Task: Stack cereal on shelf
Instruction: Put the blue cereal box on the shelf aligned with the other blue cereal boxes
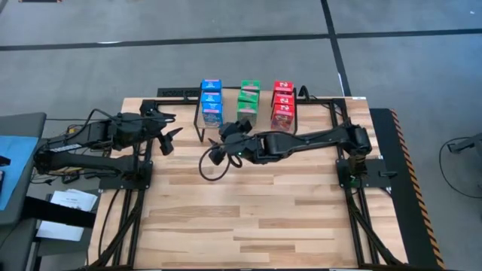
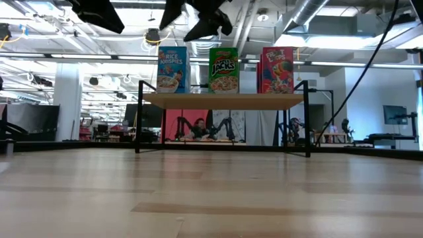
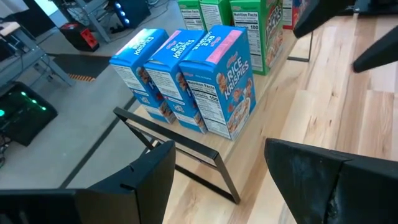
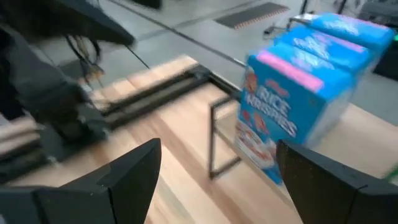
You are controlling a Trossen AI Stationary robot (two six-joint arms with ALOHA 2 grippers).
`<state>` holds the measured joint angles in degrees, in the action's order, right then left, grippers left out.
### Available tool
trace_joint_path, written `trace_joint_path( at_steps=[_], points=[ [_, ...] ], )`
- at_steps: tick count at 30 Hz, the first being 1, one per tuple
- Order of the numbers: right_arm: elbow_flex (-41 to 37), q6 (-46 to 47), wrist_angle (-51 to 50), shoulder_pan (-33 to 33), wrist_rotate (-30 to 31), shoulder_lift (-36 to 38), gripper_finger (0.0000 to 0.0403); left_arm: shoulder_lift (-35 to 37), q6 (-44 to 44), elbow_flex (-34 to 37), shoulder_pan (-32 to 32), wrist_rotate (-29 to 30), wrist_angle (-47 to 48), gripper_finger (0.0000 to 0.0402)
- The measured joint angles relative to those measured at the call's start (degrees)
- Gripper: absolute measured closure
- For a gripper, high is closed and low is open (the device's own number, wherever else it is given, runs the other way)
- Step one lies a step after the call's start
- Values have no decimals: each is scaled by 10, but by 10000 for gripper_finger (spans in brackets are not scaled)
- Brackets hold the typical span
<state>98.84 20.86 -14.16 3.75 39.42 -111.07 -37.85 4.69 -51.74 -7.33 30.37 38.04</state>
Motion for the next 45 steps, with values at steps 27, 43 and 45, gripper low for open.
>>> trace_joint_path(
  at_steps=[27, 43, 45],
  points=[
    [0, -44, 29, -47, 5, 0, 62, 0, -13, 0, 0, 0, 0, 163],
    [-1, -43, 56, -55, -7, -18, 62, 0, -13, 0, 0, 0, 1, 163],
    [0, -43, 58, -55, -7, -17, 62, 0, -13, 0, 0, 0, 0, 163]
  ],
)
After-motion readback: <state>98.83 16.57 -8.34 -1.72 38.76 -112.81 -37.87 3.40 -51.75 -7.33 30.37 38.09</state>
